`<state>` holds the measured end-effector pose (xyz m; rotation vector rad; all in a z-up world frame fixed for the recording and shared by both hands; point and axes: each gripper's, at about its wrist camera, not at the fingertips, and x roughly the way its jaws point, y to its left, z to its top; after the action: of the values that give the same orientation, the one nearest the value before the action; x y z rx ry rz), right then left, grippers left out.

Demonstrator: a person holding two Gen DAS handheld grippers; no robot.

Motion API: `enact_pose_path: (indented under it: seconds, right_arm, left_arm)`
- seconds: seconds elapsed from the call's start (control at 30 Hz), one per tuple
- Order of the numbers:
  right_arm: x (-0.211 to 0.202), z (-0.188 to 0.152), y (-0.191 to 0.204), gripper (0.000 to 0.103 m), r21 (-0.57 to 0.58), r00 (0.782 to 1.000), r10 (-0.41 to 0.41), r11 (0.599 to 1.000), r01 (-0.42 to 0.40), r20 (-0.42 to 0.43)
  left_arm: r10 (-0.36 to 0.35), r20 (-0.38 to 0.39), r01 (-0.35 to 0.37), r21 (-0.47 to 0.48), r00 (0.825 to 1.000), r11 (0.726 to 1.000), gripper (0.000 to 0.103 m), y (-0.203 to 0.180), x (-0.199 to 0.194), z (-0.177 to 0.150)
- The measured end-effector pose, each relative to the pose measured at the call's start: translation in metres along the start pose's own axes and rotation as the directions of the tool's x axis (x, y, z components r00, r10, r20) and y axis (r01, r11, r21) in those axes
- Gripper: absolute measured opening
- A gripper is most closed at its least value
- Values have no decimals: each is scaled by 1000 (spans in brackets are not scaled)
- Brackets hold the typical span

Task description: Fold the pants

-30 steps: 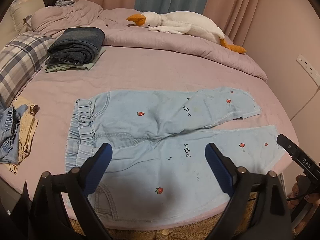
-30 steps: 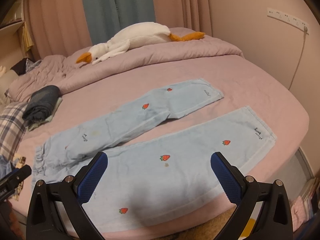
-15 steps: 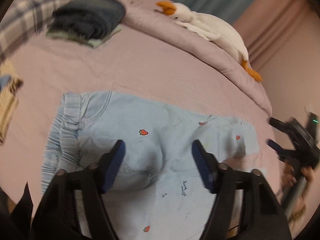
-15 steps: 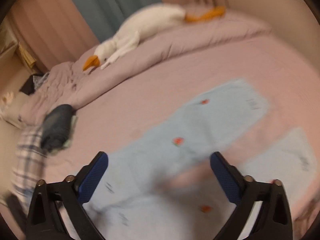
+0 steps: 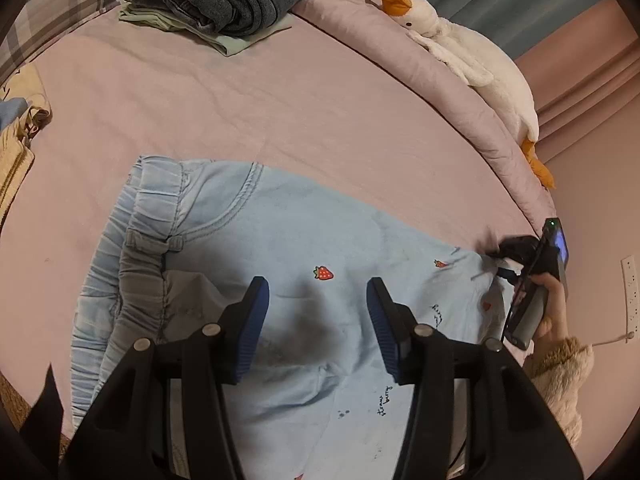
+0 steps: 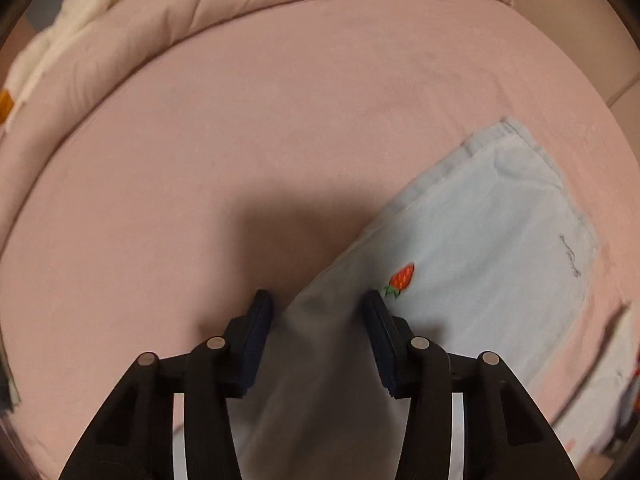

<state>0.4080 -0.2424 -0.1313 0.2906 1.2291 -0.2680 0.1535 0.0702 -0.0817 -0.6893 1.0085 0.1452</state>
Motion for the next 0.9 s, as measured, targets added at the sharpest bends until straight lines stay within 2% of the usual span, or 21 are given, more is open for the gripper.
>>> enact_pose_path:
  seconds: [0.03, 0.07, 0.13, 0.17, 0.23, 0.33, 0.43, 0.5, 0.57, 0.63, 0.67, 0.7, 0.73, 0.77, 0.83, 0.9]
  right_arm:
    - [-3, -2, -3, 19, -7, 1000, -8, 1000, 8, 7]
    - [-8, -4, -9, 6, -2, 1000, 19, 1000, -19, 9]
    - [-31, -12, -27, 5, 10, 992, 119, 993, -120, 46]
    - [-47, -19, -38, 5, 6, 983, 163, 986, -164, 81]
    - [-85, -45, -65, 5, -1, 952, 264, 964, -267, 156]
    - [-128, -94, -110, 5, -25, 891, 382, 921, -388, 245]
    - [-148, -144, -145, 5, -37, 856, 422, 901, -431, 298]
    - [-151, -163, -159, 5, -54, 850, 424, 901, -430, 313]
    - [-150, -179, -169, 5, -69, 850, 416, 906, -418, 324]
    - [-153, -187, -176, 5, -70, 840, 431, 898, -433, 328]
    - [-154, -190, -181, 5, -75, 834, 448, 890, -449, 321]
    - [-153, -180, -186, 5, -75, 828, 462, 883, -464, 316]
    - [-152, -175, -185, 5, -72, 822, 476, 875, -479, 313]
    - [-151, -173, -181, 5, -81, 819, 483, 872, -483, 310]
    - [-148, -169, -176, 5, -83, 820, 488, 870, -487, 300]
    - [-154, -167, -174, 5, -92, 823, 467, 881, -464, 324]
  left_arm:
    - [-6, -10, 5, -9, 1000, 1000, 54, 0, 2, 1]
    - [-20, -25, 19, -29, 999, 999, 56, -1, 3, 3]
    - [-51, -34, 49, -53, 998, 997, 65, -3, 3, 6]
    - [-64, -29, 62, -60, 998, 996, 66, -6, 1, 8]
    - [-74, -19, 73, -65, 997, 995, 72, -15, -2, 10]
    - [-118, -28, 116, -60, 993, 991, 76, -37, 3, 17]
    - [-105, -64, 103, -37, 992, 994, 77, -58, 22, 25]
    - [-70, -108, 66, -41, 992, 997, 77, -66, 43, 33]
    - [-46, -183, 33, -75, 982, 997, 76, -65, 67, 40]
    - [-15, -235, -11, -108, 972, 994, 74, -60, 85, 44]
    - [6, -250, -37, -120, 968, 992, 71, -57, 93, 46]
    - [23, -259, -57, -123, 966, 991, 53, -52, 101, 48]
    - [41, -265, -73, -112, 963, 991, 18, -50, 105, 49]
    - [36, -266, -65, -102, 963, 993, 5, -47, 107, 50]
    - [-15, -237, -13, -116, 971, 993, 5, -43, 95, 48]
    - [-96, -163, 86, -64, 982, 994, 5, -47, 55, 44]
